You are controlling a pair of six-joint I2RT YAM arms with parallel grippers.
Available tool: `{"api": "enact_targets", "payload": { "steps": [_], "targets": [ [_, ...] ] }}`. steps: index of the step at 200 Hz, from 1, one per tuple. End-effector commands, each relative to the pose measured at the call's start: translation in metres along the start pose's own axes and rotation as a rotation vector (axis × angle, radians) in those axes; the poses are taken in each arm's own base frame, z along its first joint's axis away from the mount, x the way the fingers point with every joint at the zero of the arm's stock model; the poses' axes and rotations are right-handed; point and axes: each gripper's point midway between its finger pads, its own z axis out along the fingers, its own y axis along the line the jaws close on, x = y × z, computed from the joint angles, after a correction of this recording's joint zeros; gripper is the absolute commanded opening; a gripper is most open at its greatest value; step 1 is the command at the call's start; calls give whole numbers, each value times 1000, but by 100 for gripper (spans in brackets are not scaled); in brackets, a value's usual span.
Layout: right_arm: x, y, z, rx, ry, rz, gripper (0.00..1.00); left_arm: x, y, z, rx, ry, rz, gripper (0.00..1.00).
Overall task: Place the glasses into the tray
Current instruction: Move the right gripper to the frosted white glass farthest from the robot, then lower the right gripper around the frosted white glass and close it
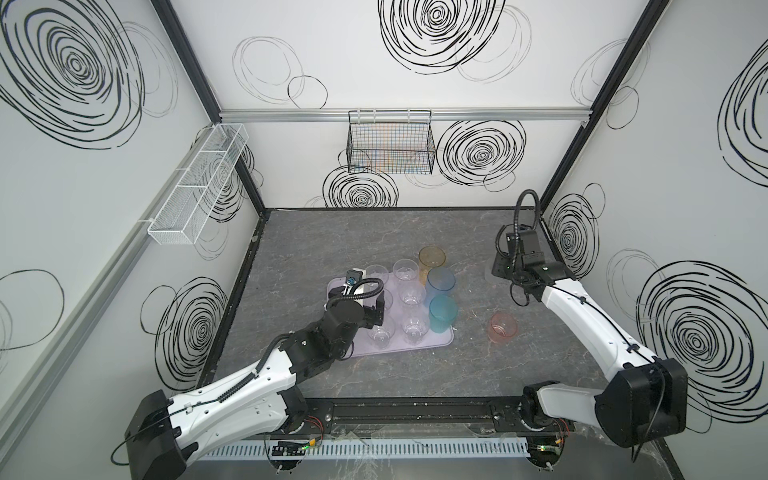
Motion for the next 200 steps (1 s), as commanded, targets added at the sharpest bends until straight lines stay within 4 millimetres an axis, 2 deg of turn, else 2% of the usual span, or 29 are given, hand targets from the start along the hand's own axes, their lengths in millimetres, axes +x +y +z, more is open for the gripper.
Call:
{"api": "enact_targets", "payload": {
  "steps": [1, 27, 51, 106, 127, 142, 168, 182, 200],
  "targets": [
    [-27, -14, 17, -18, -78, 166, 55, -4, 6, 3, -5, -37, -19, 96],
    [-51, -36, 42, 2, -91, 279, 55, 9, 16, 9, 5, 5, -51, 96],
    [-62, -40, 65, -31, -72, 332, 54, 14, 28, 10, 1, 0, -101, 96],
    [-59, -44, 130, -73, 82, 434, 48, 15, 34, 10, -3, -5, -132, 96],
    [-50, -42, 150, -76, 124, 433, 46, 18, 34, 11, 4, -9, -149, 96],
    [-39, -44, 162, -77, 156, 442, 40, 21, 35, 12, 2, -5, -156, 96],
    [-35, -45, 163, -77, 159, 432, 21, 23, 34, 14, 3, 11, -160, 96],
    [-46, -45, 152, -66, 124, 416, 14, 22, 35, 16, 10, 21, -179, 96],
    [-69, -48, 131, -30, 49, 392, 7, 15, 37, 19, 18, 34, -222, 96]
  ]
}}
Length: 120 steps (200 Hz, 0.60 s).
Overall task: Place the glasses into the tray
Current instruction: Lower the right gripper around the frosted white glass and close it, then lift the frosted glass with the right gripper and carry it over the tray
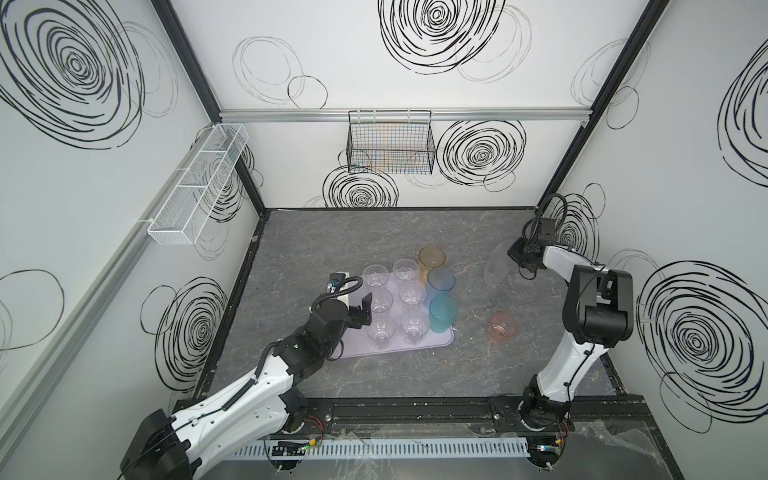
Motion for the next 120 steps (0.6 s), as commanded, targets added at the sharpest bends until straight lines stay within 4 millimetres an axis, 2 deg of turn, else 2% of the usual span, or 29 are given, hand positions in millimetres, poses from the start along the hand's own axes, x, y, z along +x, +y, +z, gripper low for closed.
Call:
{"api": "enact_targets", "payload": {
  "steps": [1, 17, 32, 44, 56, 75, 90, 102, 103, 113, 120],
  "targets": [
    [-29, 16, -39, 4, -119, -33, 6, -18, -3, 2, 32, -17, -84, 96],
    [-48, 23, -67, 32, -201, -52, 1, -31, 5, 3, 12, -19, -138, 96],
    [-59, 44, -97, 3, -257, -77, 0, -45, 16, 1, -5, -31, -176, 96],
    [-59, 78, -125, -39, -304, -146, 0, -54, 22, 0, -1, -42, -175, 97],
    [-51, 120, -157, -91, -353, -247, 0, -64, 32, -2, -24, -62, -163, 98],
    [-16, 188, -200, -207, -407, -410, 0, -78, 57, -3, -80, -78, -147, 100],
    [17, 231, -225, -299, -394, -504, 0, -85, 77, -4, -124, -65, -152, 99],
    [52, 265, -240, -349, -359, -592, 0, -90, 92, -6, -166, -55, -164, 97],
    [61, 270, -241, -359, -346, -609, 0, -90, 93, -6, -169, -54, -166, 97],
    [96, 295, -246, -419, -290, -681, 0, -93, 105, -9, -193, -56, -198, 96],
    [130, 315, -249, -455, -242, -744, 0, -93, 112, -11, -207, -63, -227, 96]
  ]
}}
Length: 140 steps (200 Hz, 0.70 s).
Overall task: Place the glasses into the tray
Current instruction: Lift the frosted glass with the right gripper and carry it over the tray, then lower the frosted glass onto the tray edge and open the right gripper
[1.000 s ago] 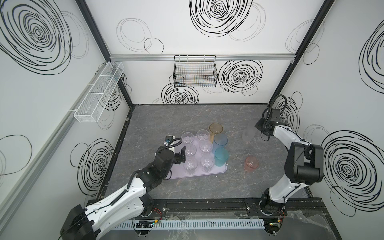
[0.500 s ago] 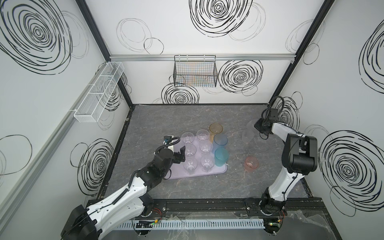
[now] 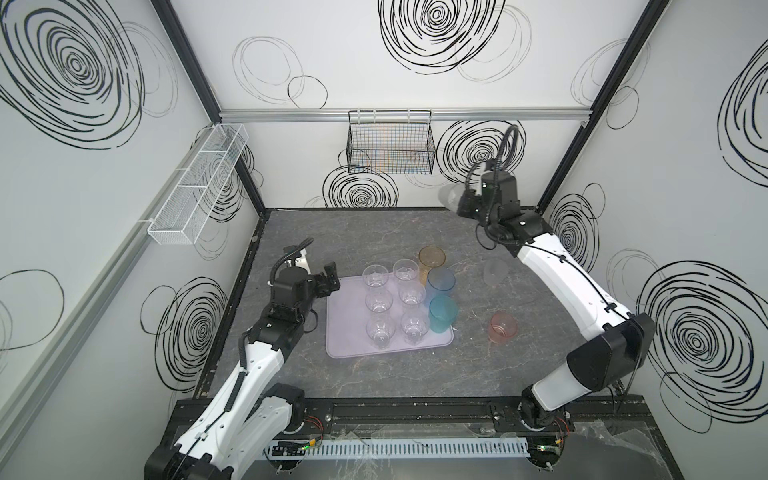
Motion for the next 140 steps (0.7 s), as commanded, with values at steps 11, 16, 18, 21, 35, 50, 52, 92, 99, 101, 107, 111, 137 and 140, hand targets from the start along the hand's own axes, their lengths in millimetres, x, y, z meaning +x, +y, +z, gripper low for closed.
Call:
{"api": "enact_targets", "payload": {
  "steps": [11, 16, 18, 21, 35, 50, 52, 92, 99, 101, 107, 111, 137, 140],
  "targets": [
    [72, 101, 5, -128, 198, -217, 0, -14, 20, -4, -31, -8, -58, 96],
    [85, 119, 6, -156, 225, -244, 0, -13, 26, -5, -53, -13, -72, 96],
    [88, 125, 6, -166, 231, -254, 0, -13, 28, -5, -63, -15, -75, 96],
    [94, 135, 6, -180, 242, -269, 0, -13, 32, -6, -77, -17, -76, 96],
    [125, 174, 8, -236, 288, -333, 0, -12, 47, -10, -129, -32, -121, 96],
    [156, 201, 10, -273, 333, -389, 0, -10, 57, -17, -169, -43, -136, 96],
    [161, 205, 11, -281, 341, -399, 0, -10, 59, -18, -174, -45, -137, 96],
    [227, 242, 22, -353, 429, -488, 0, 3, 81, -34, -257, -78, -173, 96],
    [236, 243, 26, -361, 448, -494, 0, 5, 80, -32, -247, -71, -170, 96],
    [240, 243, 27, -361, 456, -497, 0, 6, 80, -32, -245, -68, -168, 96],
    [252, 241, 33, -354, 483, -508, 0, 8, 79, -30, -243, -59, -166, 96],
    [260, 240, 36, -349, 501, -516, 0, 9, 79, -30, -243, -52, -165, 96],
    [288, 232, 52, -308, 552, -535, 0, 21, 77, -23, -216, -24, -198, 96],
    [290, 232, 53, -307, 552, -535, 0, 23, 76, -22, -206, -21, -201, 96]
  ]
}}
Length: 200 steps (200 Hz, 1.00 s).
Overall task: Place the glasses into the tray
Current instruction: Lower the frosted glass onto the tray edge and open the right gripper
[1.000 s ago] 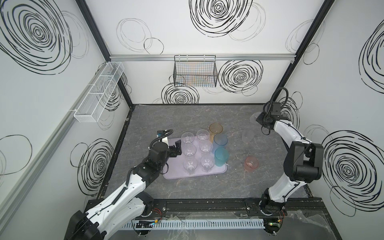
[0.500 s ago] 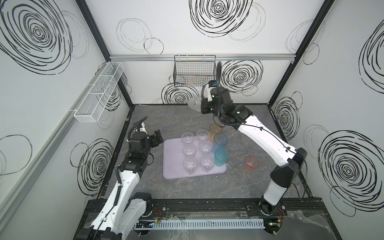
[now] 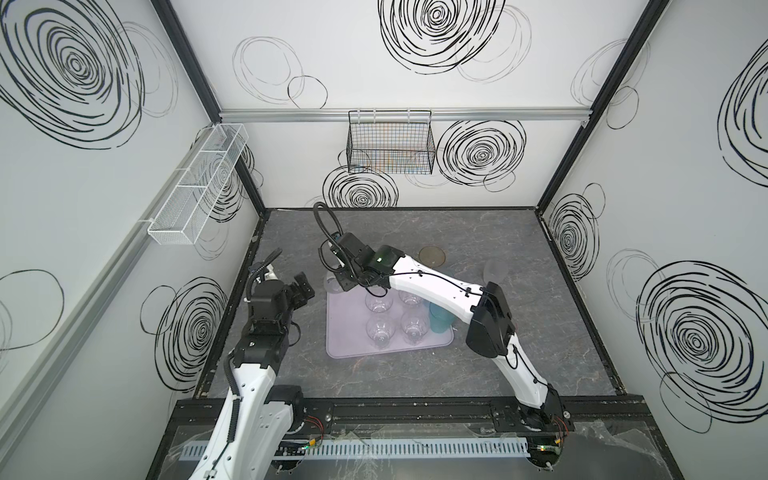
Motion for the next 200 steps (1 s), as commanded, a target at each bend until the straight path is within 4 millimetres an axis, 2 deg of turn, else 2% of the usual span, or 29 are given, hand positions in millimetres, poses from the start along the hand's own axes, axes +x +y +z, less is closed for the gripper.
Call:
{"api": "enact_targets", "payload": {
  "steps": [1, 25, 47, 74, 95, 149, 180, 200],
  "targets": [
    [-1, -5, 3, 14, 11, -2, 0, 9, -1, 5, 25, 14, -44, 96],
    [3, -8, 18, 33, 14, -4, 0, 17, -4, 7, 43, 33, -48, 97],
    [9, -12, 29, 40, 33, -5, 1, 16, -8, 7, 50, 33, -22, 97],
    [16, -18, 38, 64, 50, -15, 3, 16, -3, 6, 29, 32, -7, 96],
    [18, -20, 46, 63, 53, -14, 4, 26, -3, 8, 49, 44, -20, 97],
    [25, -28, 55, 106, 72, -20, 10, 26, -7, 12, 44, 53, 0, 96],
    [25, -33, 56, 135, 70, -25, 21, 31, -8, 13, 43, 59, 4, 96],
    [23, -35, 58, 142, 60, -25, 23, 30, -7, 13, 36, 58, 10, 96]
  ]
}}
